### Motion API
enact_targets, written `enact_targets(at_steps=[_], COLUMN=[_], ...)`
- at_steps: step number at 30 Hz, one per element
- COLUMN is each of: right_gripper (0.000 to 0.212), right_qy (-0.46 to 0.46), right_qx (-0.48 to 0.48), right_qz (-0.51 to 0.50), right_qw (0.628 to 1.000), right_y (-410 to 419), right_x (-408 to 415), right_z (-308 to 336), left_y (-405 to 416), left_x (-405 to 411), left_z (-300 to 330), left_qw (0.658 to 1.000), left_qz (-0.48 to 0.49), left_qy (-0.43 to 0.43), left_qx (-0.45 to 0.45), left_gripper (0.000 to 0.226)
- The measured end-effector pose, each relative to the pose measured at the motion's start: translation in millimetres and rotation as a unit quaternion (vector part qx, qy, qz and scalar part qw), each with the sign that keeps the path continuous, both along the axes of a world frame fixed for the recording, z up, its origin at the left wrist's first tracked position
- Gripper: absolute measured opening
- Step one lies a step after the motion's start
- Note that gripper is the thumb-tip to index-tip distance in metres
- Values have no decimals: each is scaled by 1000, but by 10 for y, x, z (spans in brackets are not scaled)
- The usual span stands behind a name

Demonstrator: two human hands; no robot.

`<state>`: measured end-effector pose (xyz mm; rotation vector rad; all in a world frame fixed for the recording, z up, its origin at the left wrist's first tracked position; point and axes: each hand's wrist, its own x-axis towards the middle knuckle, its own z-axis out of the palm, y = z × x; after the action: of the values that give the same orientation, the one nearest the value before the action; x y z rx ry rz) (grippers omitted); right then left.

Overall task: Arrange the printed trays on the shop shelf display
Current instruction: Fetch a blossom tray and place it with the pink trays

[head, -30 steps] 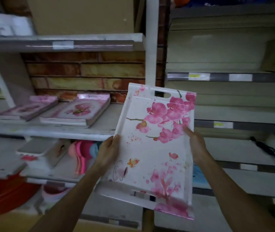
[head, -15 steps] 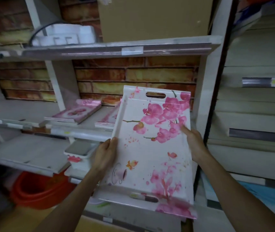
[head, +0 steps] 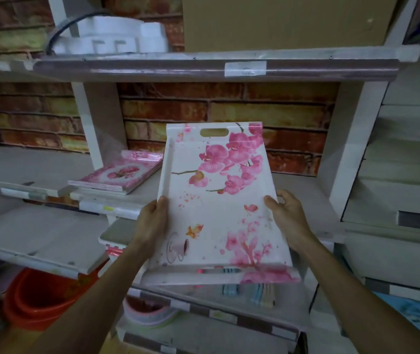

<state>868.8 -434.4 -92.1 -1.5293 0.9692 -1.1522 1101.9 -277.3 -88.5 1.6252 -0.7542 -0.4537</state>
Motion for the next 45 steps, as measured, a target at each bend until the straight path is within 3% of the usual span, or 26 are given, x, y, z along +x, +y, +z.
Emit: enact_targets(at_steps=[7, 12, 16, 23, 39, 45], right_gripper=[21, 25, 25, 27, 26, 32], right_qy=[34, 40, 65, 139, 250, 301], right_qx=[-36, -40, -33, -57, -10, -32], right_qz=[-53, -83, -112, -154, -172, -185], right_qw=[997, 995, 991, 977, 953, 935], right_y=[-526, -988, -1311, -1727, -1953, -1941], right_x=[466, 745, 926, 1229, 1441, 1535], right_z=[67, 159, 201, 99, -288, -417], left_y=[-699, -1217, -1616, -2164, -2579, -2633], left_x=[622, 1019, 1281, 1549, 1901, 2053], left_z=[129, 303, 364, 261, -237, -368], left_qw=[999, 996, 991, 989, 956, 943], left_qz=[-9, -90, -133, -117, -163, -176], left_qy=[-35, -12, -7, -86, -203, -230], left_qx=[8, 24, 25, 29, 136, 162], left_gripper=[43, 30, 36, 33, 38, 38])
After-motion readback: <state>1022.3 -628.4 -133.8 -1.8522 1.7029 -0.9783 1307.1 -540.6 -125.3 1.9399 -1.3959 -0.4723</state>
